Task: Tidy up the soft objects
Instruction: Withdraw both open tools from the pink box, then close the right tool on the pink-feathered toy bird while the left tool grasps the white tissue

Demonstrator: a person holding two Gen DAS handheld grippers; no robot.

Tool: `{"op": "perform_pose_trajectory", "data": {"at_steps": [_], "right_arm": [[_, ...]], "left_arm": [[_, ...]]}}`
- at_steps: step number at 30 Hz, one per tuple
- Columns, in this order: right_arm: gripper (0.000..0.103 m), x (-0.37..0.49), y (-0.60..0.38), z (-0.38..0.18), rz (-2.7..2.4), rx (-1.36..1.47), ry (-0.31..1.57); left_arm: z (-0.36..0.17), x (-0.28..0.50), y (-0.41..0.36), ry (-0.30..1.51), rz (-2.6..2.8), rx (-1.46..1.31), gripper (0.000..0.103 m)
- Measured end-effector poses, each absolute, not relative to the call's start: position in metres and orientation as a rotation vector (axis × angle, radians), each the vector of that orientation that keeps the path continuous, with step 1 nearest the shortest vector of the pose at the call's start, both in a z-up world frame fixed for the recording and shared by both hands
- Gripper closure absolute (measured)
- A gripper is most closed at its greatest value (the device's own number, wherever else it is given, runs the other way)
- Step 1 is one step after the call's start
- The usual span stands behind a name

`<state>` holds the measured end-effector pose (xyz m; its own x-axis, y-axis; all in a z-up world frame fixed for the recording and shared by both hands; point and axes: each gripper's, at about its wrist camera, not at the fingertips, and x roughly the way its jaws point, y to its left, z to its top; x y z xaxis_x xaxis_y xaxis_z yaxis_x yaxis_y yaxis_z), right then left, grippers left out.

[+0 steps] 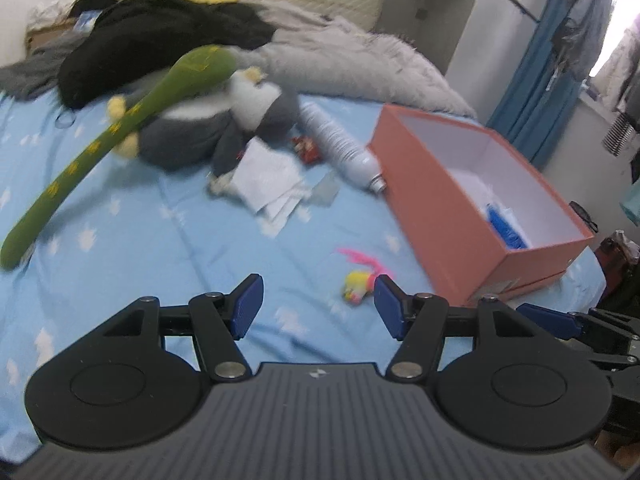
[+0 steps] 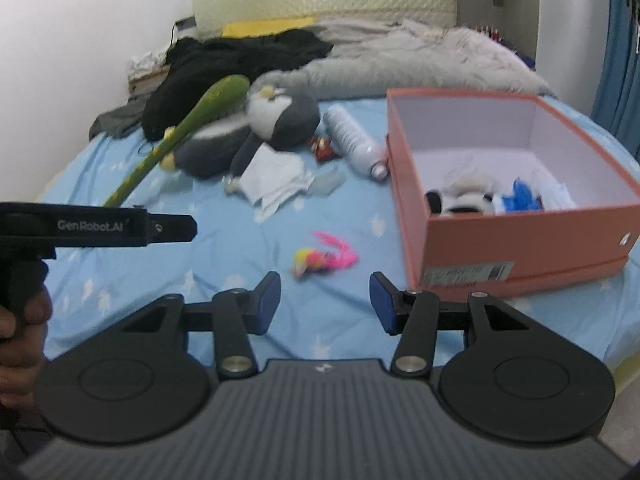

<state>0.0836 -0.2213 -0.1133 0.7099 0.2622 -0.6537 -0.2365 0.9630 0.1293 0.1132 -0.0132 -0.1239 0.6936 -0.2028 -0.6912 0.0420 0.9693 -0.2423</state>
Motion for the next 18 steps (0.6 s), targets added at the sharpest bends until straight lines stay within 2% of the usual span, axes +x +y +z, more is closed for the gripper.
{"op": "perform_pose_trajectory", "data": {"at_steps": [7,18], "right_arm": [[0.051,0.086,-0.206,-0.132,0.300,0.036,0.764],[0.051,0.133,-0.187,-0.167,0.287,0.018,0.784]], "left_arm": [[-0.149,0.114,0.009,0.851,-0.083,-0.229,0.036],[-0.171,0.183,0.026,0.841,-0.063,-0.137,0.036]]}}
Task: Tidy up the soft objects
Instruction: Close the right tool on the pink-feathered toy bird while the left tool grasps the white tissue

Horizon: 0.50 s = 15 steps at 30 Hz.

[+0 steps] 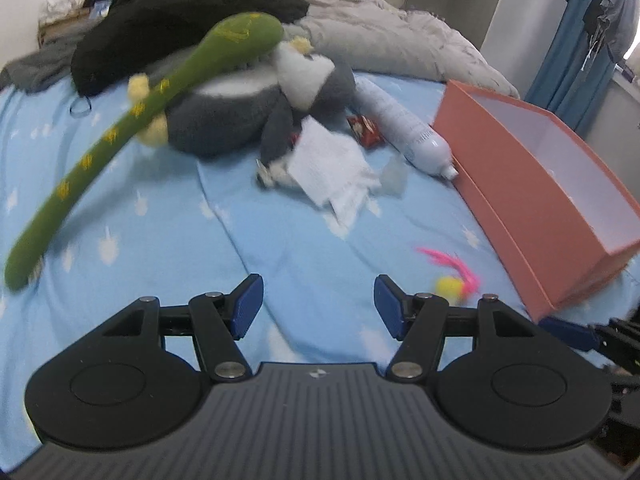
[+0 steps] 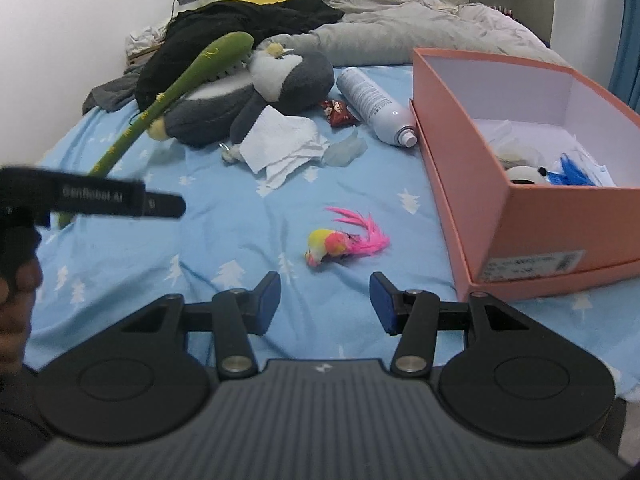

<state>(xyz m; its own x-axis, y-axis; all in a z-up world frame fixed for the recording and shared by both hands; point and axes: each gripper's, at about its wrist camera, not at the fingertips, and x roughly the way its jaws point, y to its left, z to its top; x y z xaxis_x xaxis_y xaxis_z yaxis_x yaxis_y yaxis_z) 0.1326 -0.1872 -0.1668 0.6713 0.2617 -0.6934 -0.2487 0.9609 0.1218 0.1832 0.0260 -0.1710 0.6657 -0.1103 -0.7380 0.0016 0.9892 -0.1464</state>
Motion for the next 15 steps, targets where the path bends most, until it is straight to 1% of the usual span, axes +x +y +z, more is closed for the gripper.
{"op": "perform_pose_trajectory", "data": {"at_steps": [11,12,13,15], "right_arm": [[0.051,0.181,-0.179,-0.193,0.283,-0.003,0.796],[0.049,0.184,-0.179,-0.194,0.284,-0.005,0.795],[0.043,0.188,-0.178,-0.196,0.286,-0.006,0.796],[0.041,0.194,-0.177,-0.198,0.302,-0.005,0.789]], "left_arm": [[-0.198,0.263,0.025,0.841,-0.048,-0.094,0.036],[-0.202,0.270,0.023,0.846,-0.049,-0.094,0.036],[-0.205,0.276,0.022,0.851,-0.052,-0.096,0.036],[-0.210,0.286,0.018,0.852,-0.060,-0.100,0.036]]}}
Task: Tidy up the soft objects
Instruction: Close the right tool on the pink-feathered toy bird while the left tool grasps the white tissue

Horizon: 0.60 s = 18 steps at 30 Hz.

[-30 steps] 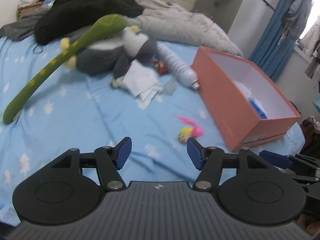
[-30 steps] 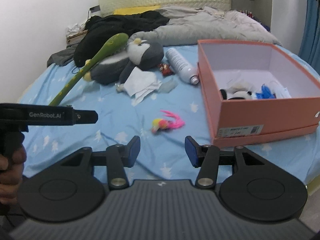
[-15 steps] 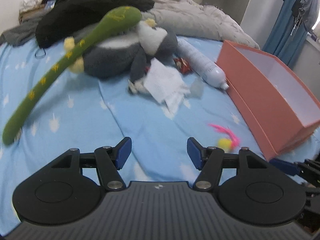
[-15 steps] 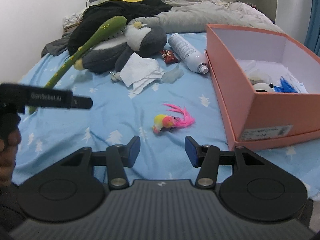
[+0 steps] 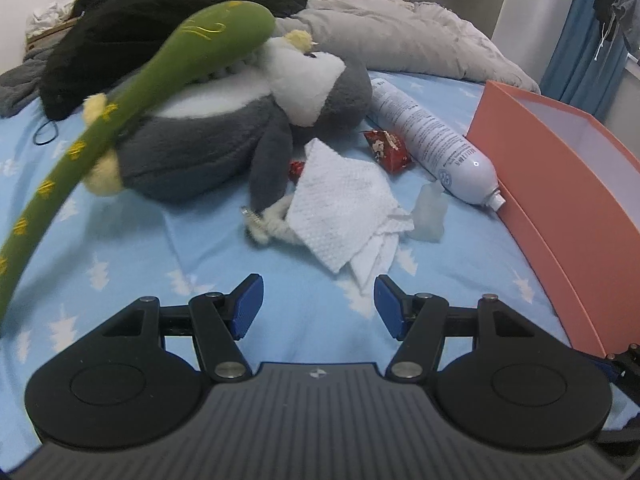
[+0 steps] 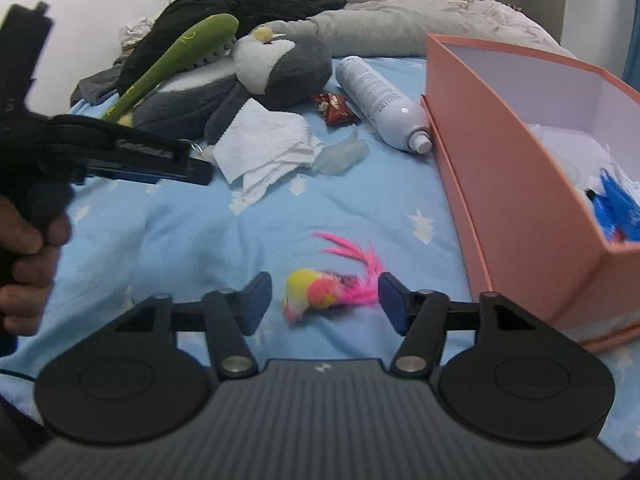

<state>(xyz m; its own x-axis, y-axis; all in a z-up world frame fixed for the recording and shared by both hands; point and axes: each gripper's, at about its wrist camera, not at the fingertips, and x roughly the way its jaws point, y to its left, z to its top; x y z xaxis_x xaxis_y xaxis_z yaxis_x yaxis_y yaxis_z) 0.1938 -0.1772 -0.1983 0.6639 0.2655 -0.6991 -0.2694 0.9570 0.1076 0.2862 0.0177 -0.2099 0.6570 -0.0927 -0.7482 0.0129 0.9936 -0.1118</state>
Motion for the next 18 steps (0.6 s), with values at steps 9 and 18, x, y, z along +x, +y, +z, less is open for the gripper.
{"op": "perform_pose_trajectory", "data": {"at_steps": [9,18], "right_arm": [[0.042,0.215,-0.166,-0.213,0.319,-0.072,0.778],[0.051,0.214,-0.168,-0.225,0.352,-0.065,0.804]], "left_arm": [[-0.234,0.321,-0.010,0.868,-0.093,-0.101,0.043],[-0.256,0.340,-0.020,0.867,-0.048,-0.050,0.087]]}}
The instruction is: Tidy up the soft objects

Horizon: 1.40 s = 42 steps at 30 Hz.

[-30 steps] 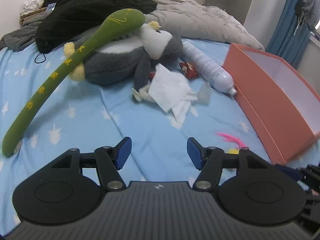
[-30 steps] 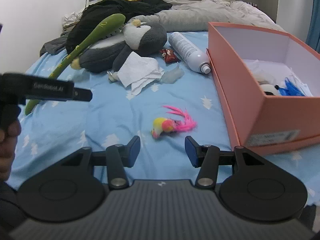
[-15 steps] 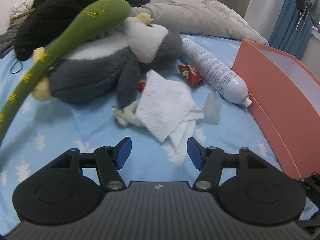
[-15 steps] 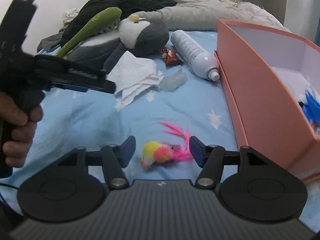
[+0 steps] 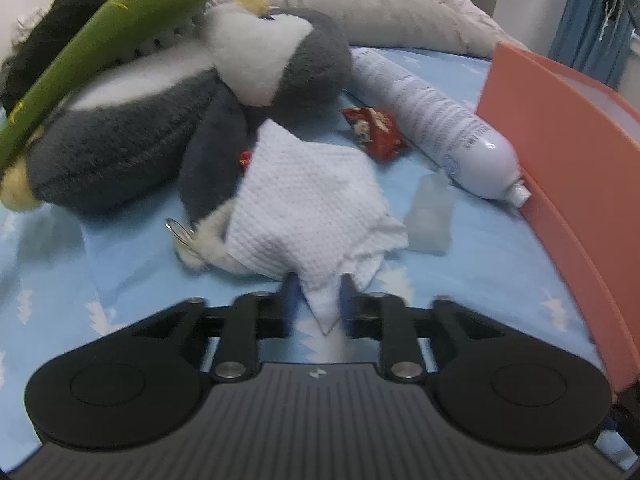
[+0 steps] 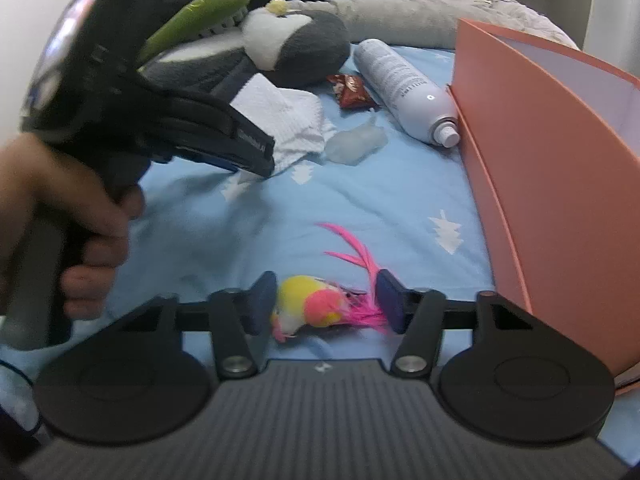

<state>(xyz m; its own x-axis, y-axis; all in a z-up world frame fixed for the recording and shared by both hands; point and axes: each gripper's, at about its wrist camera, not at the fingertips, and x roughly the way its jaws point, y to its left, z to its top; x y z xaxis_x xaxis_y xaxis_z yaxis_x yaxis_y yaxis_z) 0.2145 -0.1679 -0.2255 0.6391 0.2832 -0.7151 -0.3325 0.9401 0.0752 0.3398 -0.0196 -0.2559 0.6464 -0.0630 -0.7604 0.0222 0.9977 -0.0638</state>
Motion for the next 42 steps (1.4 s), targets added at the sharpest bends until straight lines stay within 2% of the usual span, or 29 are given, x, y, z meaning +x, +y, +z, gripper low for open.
{"op": "perform_pose_trajectory", "data": {"at_steps": [1,4,21,30,35,36,38,39,40,42], "right_arm": [[0.052,0.214,-0.169,-0.225,0.354,-0.060,0.804],[0.055,0.213,-0.169,-0.223,0.350,-0.059,0.799],[0.055,0.195,-0.177,-0.197,0.334,-0.004,0.780],[0.055,0.173,-0.174,-0.192,0.334,0.007,0.789],[0.055,0.169,-0.164,-0.204,0.345,-0.005,0.820],[0.054,0.169,-0.162,-0.206,0.343,-0.007,0.821],[0.054,0.170,-0.160,-0.208,0.334,-0.010,0.827],[0.054,0.171,-0.160,-0.209,0.331,-0.011,0.830],[0.053,0.171,-0.161,-0.208,0.328,-0.007,0.831],[0.047,0.170,-0.163,-0.207,0.312,0.011,0.838]], "left_arm": [[-0.254,0.341,-0.017,0.866,-0.048,-0.069,0.096],[-0.248,0.338,-0.011,0.865,-0.058,-0.112,0.099],[-0.195,0.244,0.004,0.851,-0.139,-0.185,0.100],[-0.204,0.170,0.013,0.976,-0.182,-0.195,0.100],[-0.219,0.154,0.027,1.029,-0.170,-0.217,0.098],[-0.220,0.153,0.030,1.043,-0.165,-0.211,0.091],[-0.221,0.153,0.037,1.059,-0.161,-0.220,0.065],[-0.219,0.151,0.042,1.048,-0.153,-0.228,0.046],[-0.215,0.150,0.045,1.021,-0.152,-0.231,0.038],[-0.210,0.149,0.048,0.983,-0.160,-0.216,0.037]]}}
